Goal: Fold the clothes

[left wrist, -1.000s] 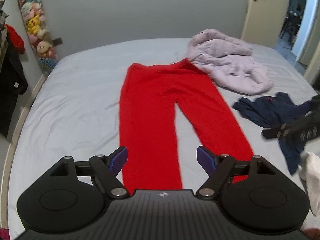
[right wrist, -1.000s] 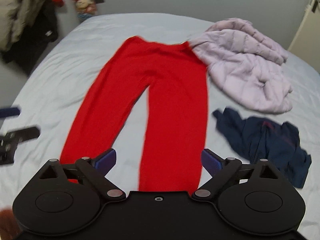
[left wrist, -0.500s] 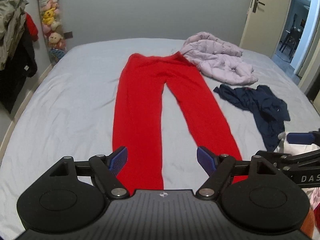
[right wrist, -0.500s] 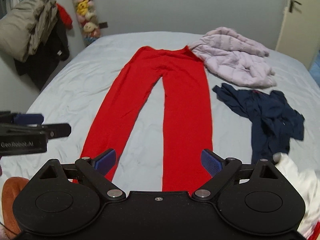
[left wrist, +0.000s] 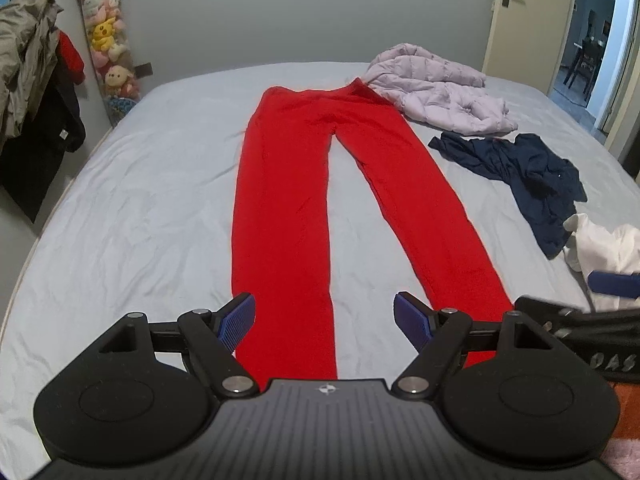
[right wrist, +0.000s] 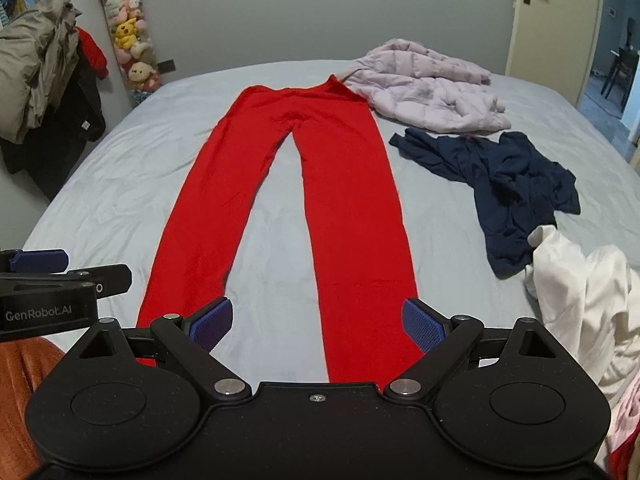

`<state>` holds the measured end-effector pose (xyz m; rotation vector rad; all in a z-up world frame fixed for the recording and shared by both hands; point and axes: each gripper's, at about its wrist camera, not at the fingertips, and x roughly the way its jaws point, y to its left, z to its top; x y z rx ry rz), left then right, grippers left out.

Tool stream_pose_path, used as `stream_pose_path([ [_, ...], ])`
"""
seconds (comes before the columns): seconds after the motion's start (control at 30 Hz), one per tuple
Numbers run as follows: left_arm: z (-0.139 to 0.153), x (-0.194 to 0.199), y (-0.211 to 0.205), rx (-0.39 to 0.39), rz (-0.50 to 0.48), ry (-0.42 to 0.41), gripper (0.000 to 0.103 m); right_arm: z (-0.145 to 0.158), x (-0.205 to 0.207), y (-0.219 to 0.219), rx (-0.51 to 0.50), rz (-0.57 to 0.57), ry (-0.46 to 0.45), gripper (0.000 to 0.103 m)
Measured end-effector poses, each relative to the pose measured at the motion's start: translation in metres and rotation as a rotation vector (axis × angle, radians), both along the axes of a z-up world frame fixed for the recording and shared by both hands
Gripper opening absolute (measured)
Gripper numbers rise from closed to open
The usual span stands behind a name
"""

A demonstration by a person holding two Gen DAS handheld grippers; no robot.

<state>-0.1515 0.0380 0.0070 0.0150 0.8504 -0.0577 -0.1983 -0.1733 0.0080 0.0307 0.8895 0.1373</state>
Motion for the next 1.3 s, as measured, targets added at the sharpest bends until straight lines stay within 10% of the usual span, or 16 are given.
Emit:
stream_pose_path([
  [1.3,-0.020,-0.005,-0.007,0.077,0.003,0.064,0.076,0.000,0.000,-0.006,0.011,-0.006,-0.028,0.091],
])
